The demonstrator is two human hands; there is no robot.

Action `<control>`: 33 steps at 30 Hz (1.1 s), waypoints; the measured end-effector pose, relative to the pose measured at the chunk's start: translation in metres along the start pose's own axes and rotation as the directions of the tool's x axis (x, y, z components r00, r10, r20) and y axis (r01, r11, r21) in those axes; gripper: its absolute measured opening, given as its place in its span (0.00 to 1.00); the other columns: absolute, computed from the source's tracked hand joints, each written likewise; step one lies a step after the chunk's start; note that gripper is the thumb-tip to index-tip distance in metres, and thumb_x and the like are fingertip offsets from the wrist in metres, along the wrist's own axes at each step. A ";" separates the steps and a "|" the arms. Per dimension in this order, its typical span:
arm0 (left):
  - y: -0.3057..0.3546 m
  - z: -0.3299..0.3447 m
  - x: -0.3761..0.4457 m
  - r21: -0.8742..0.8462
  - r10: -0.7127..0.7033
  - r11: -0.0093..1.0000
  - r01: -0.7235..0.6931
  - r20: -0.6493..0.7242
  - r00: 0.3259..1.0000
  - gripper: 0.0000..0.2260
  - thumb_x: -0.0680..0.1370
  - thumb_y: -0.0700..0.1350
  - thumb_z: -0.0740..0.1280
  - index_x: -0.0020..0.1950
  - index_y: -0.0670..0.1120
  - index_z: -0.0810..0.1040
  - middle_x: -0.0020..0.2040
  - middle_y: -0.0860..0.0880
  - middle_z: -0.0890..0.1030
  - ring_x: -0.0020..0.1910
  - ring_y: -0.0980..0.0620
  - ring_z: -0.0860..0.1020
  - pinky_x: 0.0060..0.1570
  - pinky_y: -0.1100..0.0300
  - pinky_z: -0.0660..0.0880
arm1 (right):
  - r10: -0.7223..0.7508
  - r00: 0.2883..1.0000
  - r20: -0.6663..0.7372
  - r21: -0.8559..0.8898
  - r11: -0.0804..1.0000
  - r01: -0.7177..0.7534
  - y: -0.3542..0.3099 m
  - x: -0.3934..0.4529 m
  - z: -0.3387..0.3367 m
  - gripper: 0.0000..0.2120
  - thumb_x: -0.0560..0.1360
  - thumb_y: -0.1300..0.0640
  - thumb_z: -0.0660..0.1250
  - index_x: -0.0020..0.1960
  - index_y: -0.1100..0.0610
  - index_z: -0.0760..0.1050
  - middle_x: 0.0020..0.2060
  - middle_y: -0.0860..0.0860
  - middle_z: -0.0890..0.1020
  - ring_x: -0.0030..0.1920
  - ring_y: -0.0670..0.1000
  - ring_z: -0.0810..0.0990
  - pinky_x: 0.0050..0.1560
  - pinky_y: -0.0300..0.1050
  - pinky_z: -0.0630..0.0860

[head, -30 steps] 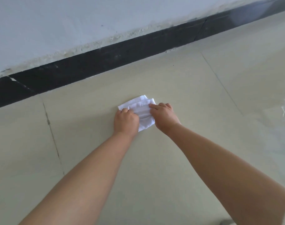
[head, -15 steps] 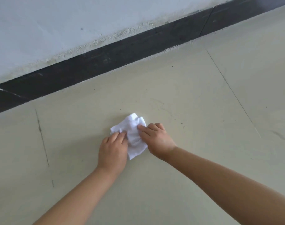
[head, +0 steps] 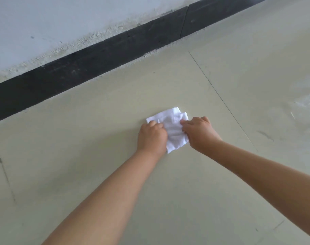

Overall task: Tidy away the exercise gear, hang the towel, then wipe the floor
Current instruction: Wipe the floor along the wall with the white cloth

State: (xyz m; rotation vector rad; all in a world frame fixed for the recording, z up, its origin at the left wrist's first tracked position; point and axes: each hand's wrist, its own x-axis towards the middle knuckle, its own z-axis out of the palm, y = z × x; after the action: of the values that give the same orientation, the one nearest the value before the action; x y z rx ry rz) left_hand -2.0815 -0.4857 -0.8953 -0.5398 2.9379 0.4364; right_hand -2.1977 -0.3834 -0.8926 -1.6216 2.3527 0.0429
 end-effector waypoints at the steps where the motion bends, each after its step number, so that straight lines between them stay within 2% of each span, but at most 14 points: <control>1: 0.014 0.005 -0.012 0.010 0.036 0.999 -0.036 0.014 0.999 0.11 0.41 0.40 0.75 0.17 0.44 0.75 0.19 0.50 0.75 0.20 0.52 0.77 0.22 0.71 0.68 | 0.008 1.000 -0.007 0.027 1.000 -0.008 -0.001 -0.026 0.009 0.20 0.44 0.73 0.74 0.26 0.54 0.71 0.31 0.48 0.82 0.27 0.53 0.78 0.33 0.39 0.65; 3: 0.024 0.022 -0.039 0.033 0.068 0.997 -0.069 0.030 0.997 0.03 0.52 0.43 0.69 0.22 0.44 0.78 0.24 0.50 0.78 0.25 0.51 0.79 0.30 0.64 0.70 | 0.043 0.999 -0.003 0.088 0.995 -0.043 -0.013 -0.065 0.032 0.15 0.46 0.73 0.71 0.28 0.57 0.77 0.39 0.52 0.86 0.25 0.52 0.77 0.33 0.38 0.68; 6: 0.019 0.030 -0.057 0.071 0.018 0.997 -0.017 -0.015 1.000 0.15 0.62 0.40 0.56 0.30 0.44 0.83 0.33 0.51 0.84 0.31 0.51 0.83 0.38 0.60 0.62 | -0.004 0.993 -0.121 0.159 0.987 0.023 -0.025 -0.063 0.044 0.13 0.54 0.72 0.59 0.30 0.60 0.79 0.43 0.54 0.86 0.26 0.52 0.78 0.38 0.39 0.60; 10: 0.004 0.009 -0.021 0.142 -0.077 0.986 0.082 -0.038 0.996 0.04 0.54 0.41 0.70 0.26 0.44 0.81 0.30 0.49 0.83 0.29 0.50 0.82 0.31 0.62 0.69 | -0.018 0.957 -0.290 0.110 0.993 0.052 -0.017 0.003 0.031 0.15 0.59 0.68 0.53 0.28 0.61 0.78 0.40 0.56 0.86 0.27 0.53 0.79 0.39 0.40 0.61; 12: -0.004 -0.007 0.010 0.175 -0.237 0.956 0.236 -0.016 0.971 0.08 0.56 0.36 0.74 0.33 0.40 0.82 0.36 0.45 0.83 0.38 0.47 0.83 0.35 0.62 0.74 | 0.050 0.976 -0.210 0.112 0.993 -0.027 -0.012 0.038 0.017 0.12 0.61 0.75 0.59 0.35 0.64 0.79 0.48 0.58 0.84 0.38 0.57 0.81 0.47 0.44 0.67; 14: -0.012 -0.016 0.043 0.164 -0.351 0.925 0.342 0.030 0.936 0.10 0.73 0.33 0.64 0.51 0.36 0.81 0.52 0.40 0.82 0.55 0.42 0.79 0.50 0.54 0.73 | 0.126 0.990 -0.067 0.099 0.988 -0.119 -0.001 0.070 0.003 0.14 0.67 0.75 0.60 0.45 0.60 0.76 0.59 0.54 0.78 0.54 0.57 0.75 0.58 0.45 0.64; 16: -0.013 -0.020 0.068 0.162 -0.390 0.912 0.377 0.057 0.919 0.12 0.78 0.33 0.58 0.57 0.36 0.78 0.57 0.39 0.80 0.59 0.40 0.76 0.54 0.52 0.71 | 0.134 0.990 -0.049 0.073 0.989 -0.131 0.019 0.087 -0.007 0.13 0.69 0.74 0.58 0.38 0.56 0.67 0.56 0.52 0.78 0.51 0.56 0.70 0.59 0.42 0.62; 18: -0.004 -0.019 0.083 0.178 -0.366 0.920 0.349 0.070 0.928 0.13 0.78 0.33 0.57 0.57 0.37 0.78 0.57 0.39 0.80 0.59 0.40 0.76 0.54 0.52 0.71 | 0.130 0.989 -0.074 0.049 0.991 -0.127 0.040 0.084 -0.011 0.15 0.69 0.74 0.58 0.34 0.55 0.61 0.50 0.53 0.78 0.45 0.53 0.64 0.54 0.41 0.60; 21: 0.031 -0.010 0.083 0.148 -0.277 0.951 0.271 0.024 0.960 0.16 0.78 0.32 0.54 0.54 0.37 0.81 0.54 0.41 0.82 0.55 0.43 0.79 0.51 0.56 0.73 | 0.161 0.981 -0.111 0.134 0.980 -0.146 0.067 0.043 0.004 0.14 0.65 0.76 0.60 0.36 0.57 0.65 0.41 0.54 0.77 0.40 0.53 0.65 0.46 0.40 0.56; 22: 0.044 -0.008 0.079 0.163 -0.220 0.960 0.226 -0.053 0.974 0.18 0.74 0.33 0.54 0.45 0.37 0.84 0.44 0.43 0.85 0.47 0.46 0.83 0.44 0.61 0.76 | 0.145 0.980 -0.138 0.117 0.985 -0.129 0.071 0.020 0.011 0.15 0.60 0.78 0.62 0.34 0.59 0.68 0.38 0.54 0.79 0.35 0.55 0.68 0.43 0.41 0.58; 24: 0.061 -0.004 0.062 0.136 -0.032 0.990 0.026 0.043 0.999 0.18 0.63 0.39 0.53 0.24 0.41 0.82 0.24 0.49 0.80 0.26 0.53 0.81 0.29 0.67 0.73 | 0.102 0.978 -0.183 0.127 0.989 -0.079 0.066 -0.031 0.020 0.13 0.51 0.76 0.65 0.29 0.61 0.73 0.34 0.54 0.83 0.26 0.54 0.73 0.36 0.40 0.59; 25: 0.065 0.006 0.049 0.155 0.075 0.984 -0.086 0.075 0.994 0.17 0.61 0.41 0.53 0.20 0.42 0.80 0.20 0.50 0.77 0.23 0.53 0.79 0.31 0.64 0.71 | 0.068 0.978 -0.197 0.137 0.990 -0.041 0.058 -0.055 0.027 0.12 0.49 0.73 0.65 0.29 0.61 0.75 0.35 0.53 0.84 0.24 0.53 0.74 0.35 0.40 0.58; 28: 0.070 0.024 0.000 0.134 0.204 0.966 -0.220 0.127 0.971 0.16 0.63 0.40 0.55 0.24 0.43 0.81 0.23 0.50 0.78 0.26 0.51 0.80 0.39 0.61 0.63 | 0.007 0.979 -0.204 0.205 0.978 0.035 0.020 -0.098 0.049 0.09 0.52 0.70 0.67 0.30 0.60 0.78 0.37 0.52 0.85 0.25 0.52 0.76 0.35 0.40 0.59; 33: 0.026 0.017 -0.054 0.204 0.139 0.967 -0.153 0.078 0.987 0.18 0.64 0.37 0.54 0.31 0.40 0.84 0.32 0.46 0.84 0.32 0.48 0.84 0.50 0.54 0.67 | -0.053 0.953 -0.297 0.214 0.969 0.121 -0.013 -0.087 0.057 0.16 0.61 0.67 0.53 0.31 0.60 0.80 0.42 0.53 0.87 0.27 0.51 0.79 0.38 0.40 0.60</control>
State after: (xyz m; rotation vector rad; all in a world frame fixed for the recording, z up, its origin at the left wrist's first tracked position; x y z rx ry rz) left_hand -2.0401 -0.4395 -0.8955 -0.2789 2.9245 0.1509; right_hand -2.1453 -0.2988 -0.9237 -1.7091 2.3776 -0.5015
